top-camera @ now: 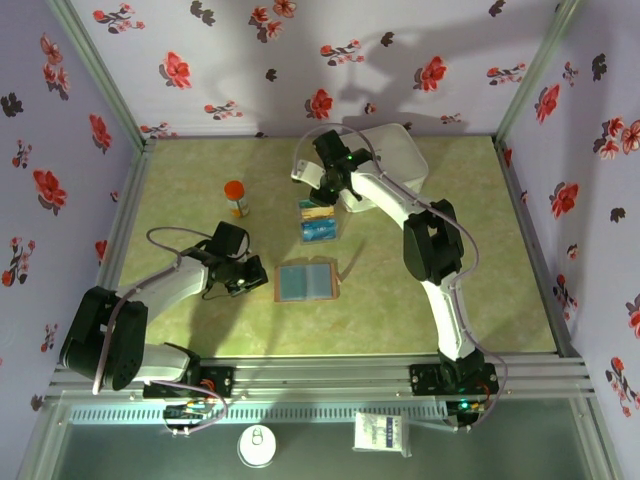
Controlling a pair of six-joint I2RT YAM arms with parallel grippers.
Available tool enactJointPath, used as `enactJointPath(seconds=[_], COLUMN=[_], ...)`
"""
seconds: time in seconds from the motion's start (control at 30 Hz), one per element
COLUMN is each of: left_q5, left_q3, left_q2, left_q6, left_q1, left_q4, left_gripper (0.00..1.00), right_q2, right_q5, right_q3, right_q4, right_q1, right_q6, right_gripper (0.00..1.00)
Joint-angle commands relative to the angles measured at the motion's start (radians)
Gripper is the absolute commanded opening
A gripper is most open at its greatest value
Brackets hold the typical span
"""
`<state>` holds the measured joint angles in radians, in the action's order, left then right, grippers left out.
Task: Take the credit cards out of the card holder
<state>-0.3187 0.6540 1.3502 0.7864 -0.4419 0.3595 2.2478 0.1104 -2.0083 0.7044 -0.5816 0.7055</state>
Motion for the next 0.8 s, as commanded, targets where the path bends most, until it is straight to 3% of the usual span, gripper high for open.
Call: enactJointPath(seconds=[0.0,0.5,0.77], left_q5=[-0.014,-0.011,-0.017], left_q3=[-0.007,-0.015,-0.010], left_q2=[-0.022,-0.029,-0.009], left_q6=[0.011,0.012,0.011], left_q1=[0.008,0.008,0.008], left_q4=[0.005,0.013,-0.003], left_gripper=[0.08,0.08,0.08], right_q2=[-0.016,0.031,-0.089], right_q5=[-0.035,-0.061,0.022], right_q3=[-0.007,-0.077,0.057], right_q4=[-0.027,-0.025,0.012], right_q1=[0.002,-0.001,-0.010], right_q6=[0.002,0.005,0.058], right_gripper=[0.32,0.29,0.48])
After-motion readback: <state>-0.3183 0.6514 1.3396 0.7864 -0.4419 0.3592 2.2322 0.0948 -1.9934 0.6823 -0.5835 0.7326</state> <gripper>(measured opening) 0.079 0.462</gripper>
